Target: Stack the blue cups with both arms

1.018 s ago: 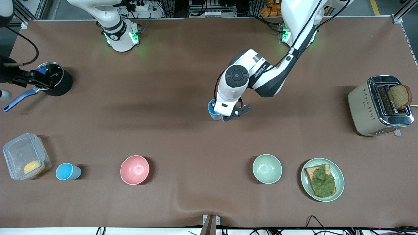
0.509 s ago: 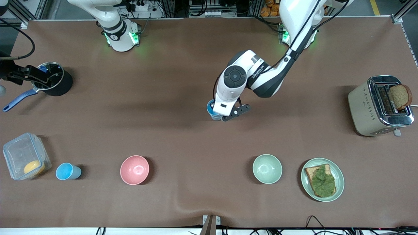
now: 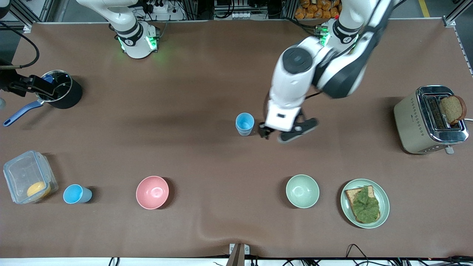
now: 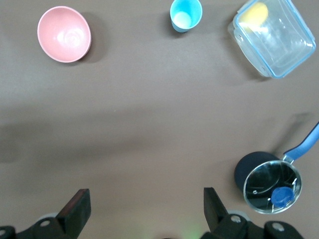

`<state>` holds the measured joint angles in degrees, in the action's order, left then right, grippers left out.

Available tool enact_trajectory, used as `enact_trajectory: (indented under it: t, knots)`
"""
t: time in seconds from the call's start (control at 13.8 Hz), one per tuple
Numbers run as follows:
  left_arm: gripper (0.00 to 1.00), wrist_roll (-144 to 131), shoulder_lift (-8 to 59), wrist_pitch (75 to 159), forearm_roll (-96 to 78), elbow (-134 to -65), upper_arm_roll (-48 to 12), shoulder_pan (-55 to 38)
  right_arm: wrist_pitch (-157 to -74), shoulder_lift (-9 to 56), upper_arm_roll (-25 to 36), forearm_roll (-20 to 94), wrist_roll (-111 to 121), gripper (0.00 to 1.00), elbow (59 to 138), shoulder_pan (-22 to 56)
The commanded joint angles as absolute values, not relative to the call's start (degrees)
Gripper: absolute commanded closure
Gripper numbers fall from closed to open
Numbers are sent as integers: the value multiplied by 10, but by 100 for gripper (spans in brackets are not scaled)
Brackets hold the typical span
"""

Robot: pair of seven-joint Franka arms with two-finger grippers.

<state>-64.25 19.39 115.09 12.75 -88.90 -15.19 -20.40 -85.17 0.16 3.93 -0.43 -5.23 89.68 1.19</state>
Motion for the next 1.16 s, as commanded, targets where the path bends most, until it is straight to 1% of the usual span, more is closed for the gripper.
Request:
enact_trajectory:
  t: [0.0, 0.15, 0.22, 0.44, 0.51, 0.58, 0.73, 0.8, 0.95, 1.09]
  knots:
    - [0, -548, 130, 1106, 141, -903, -157, -135, -850, 7, 27, 0, -76, 0, 885, 1]
    - [0, -445, 108, 1086, 114, -902, -165, -65, -853, 8, 28, 0, -75, 0, 884, 1]
    - [0, -376, 86, 1079, 72, -902, -163, -39, -854, 8, 28, -1, -75, 0, 884, 1]
    - [0, -253, 45, 1004, 28, -891, -156, 11, -855, 8, 28, -1, -75, 0, 885, 1]
    - [0, -222, 43, 981, 27, -880, -145, 14, -855, 9, 28, 0, -75, 0, 885, -2]
    - [0, -183, 41, 967, 21, -874, -118, 9, -855, 9, 28, 0, -74, 0, 885, -3]
    - [0, -117, 33, 956, -9, -874, -68, -2, -857, 9, 28, -1, -74, 0, 885, -1]
    - [0, -97, 29, 955, -14, -875, -52, -3, -859, 10, 28, -1, -74, 0, 885, 0]
    - [0, -55, 26, 943, -17, -886, -48, 10, -858, 11, 27, -1, -74, 0, 885, 0]
    - [0, -54, 1, 939, -18, -913, -54, 20, -859, 11, 26, -1, -75, 0, 885, 1]
